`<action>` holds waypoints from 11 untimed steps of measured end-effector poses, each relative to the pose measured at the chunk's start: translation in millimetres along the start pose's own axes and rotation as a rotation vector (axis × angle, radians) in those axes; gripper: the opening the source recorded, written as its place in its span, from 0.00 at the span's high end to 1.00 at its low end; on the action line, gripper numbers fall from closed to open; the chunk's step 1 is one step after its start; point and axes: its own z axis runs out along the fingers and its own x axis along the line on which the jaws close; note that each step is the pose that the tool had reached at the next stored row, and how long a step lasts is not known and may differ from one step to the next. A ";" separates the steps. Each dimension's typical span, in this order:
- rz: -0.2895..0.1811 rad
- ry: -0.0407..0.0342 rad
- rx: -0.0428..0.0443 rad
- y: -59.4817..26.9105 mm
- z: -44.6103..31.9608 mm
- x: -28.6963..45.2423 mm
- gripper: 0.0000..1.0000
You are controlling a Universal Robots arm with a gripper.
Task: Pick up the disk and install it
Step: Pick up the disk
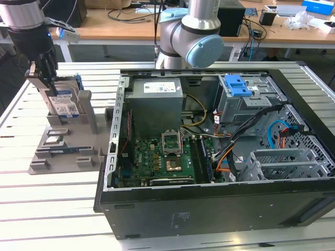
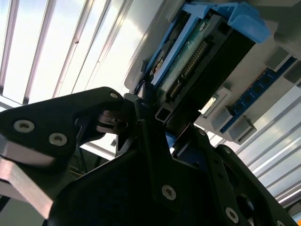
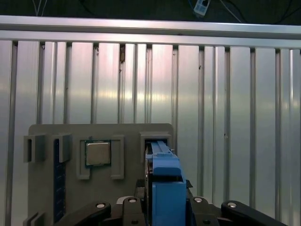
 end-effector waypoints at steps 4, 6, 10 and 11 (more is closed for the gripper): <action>0.000 0.0001 0.0000 0.2 -5.5 -0.2 0.64; 0.000 0.0002 0.0000 0.4 -7.9 -0.3 0.64; 0.000 0.0002 0.0000 0.5 -11.2 -0.3 0.64; 0.000 0.0001 0.0001 0.6 -12.3 -0.4 0.64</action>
